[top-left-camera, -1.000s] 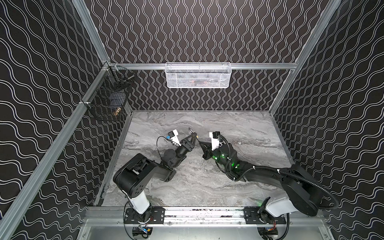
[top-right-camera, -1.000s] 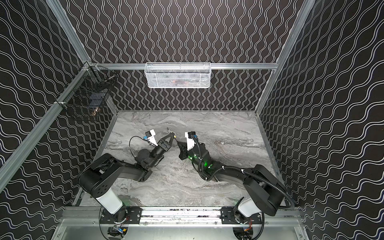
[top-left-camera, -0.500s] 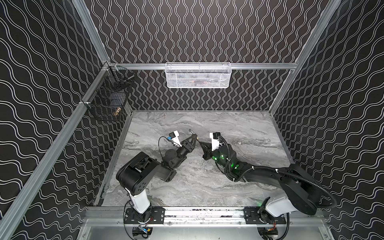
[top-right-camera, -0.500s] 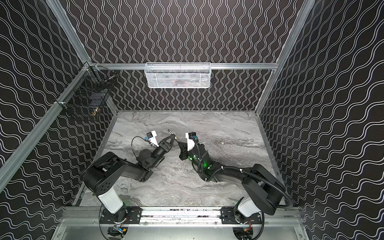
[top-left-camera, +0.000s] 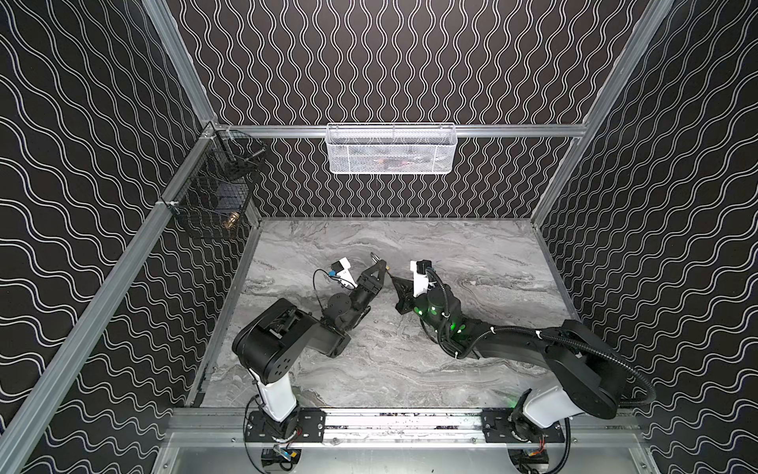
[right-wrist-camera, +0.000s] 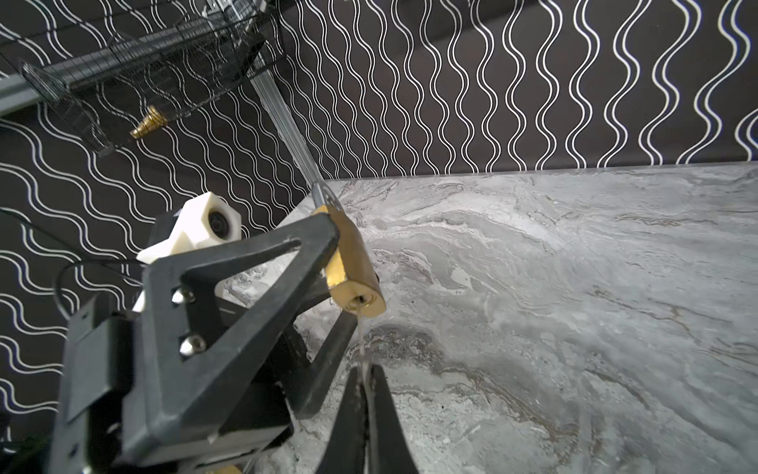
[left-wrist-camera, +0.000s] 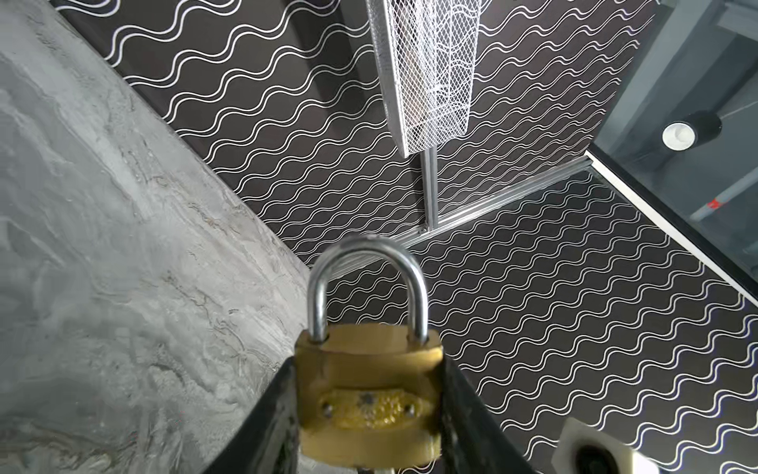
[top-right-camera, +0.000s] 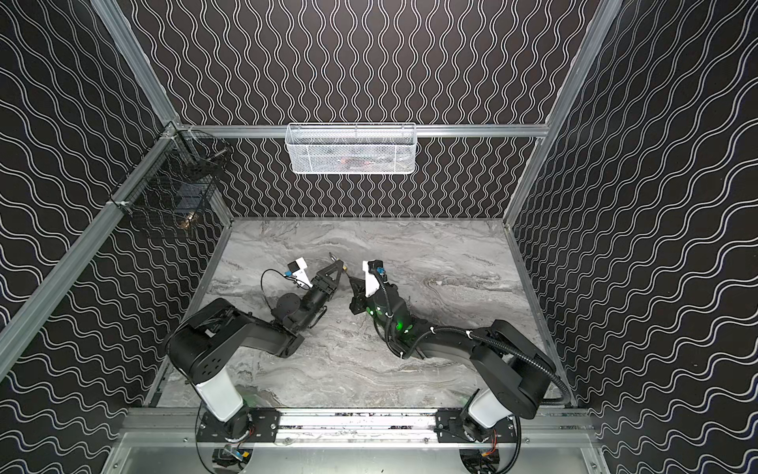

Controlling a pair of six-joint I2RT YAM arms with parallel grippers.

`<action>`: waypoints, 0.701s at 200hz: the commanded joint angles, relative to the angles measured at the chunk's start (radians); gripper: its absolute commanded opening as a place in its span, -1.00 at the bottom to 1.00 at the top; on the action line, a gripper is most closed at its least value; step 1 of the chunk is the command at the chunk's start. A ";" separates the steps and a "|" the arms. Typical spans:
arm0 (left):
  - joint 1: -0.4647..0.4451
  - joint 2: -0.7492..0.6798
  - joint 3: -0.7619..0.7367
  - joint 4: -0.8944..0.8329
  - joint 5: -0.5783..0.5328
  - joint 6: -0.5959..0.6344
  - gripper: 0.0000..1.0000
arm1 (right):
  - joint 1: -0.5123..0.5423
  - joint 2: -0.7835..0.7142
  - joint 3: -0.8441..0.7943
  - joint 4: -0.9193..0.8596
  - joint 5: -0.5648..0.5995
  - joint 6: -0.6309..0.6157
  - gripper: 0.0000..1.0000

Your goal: Unlock with the key

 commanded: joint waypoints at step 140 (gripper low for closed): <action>-0.018 -0.010 -0.010 0.009 0.253 -0.014 -1.00 | 0.035 0.013 -0.014 0.256 -0.110 -0.084 -1.00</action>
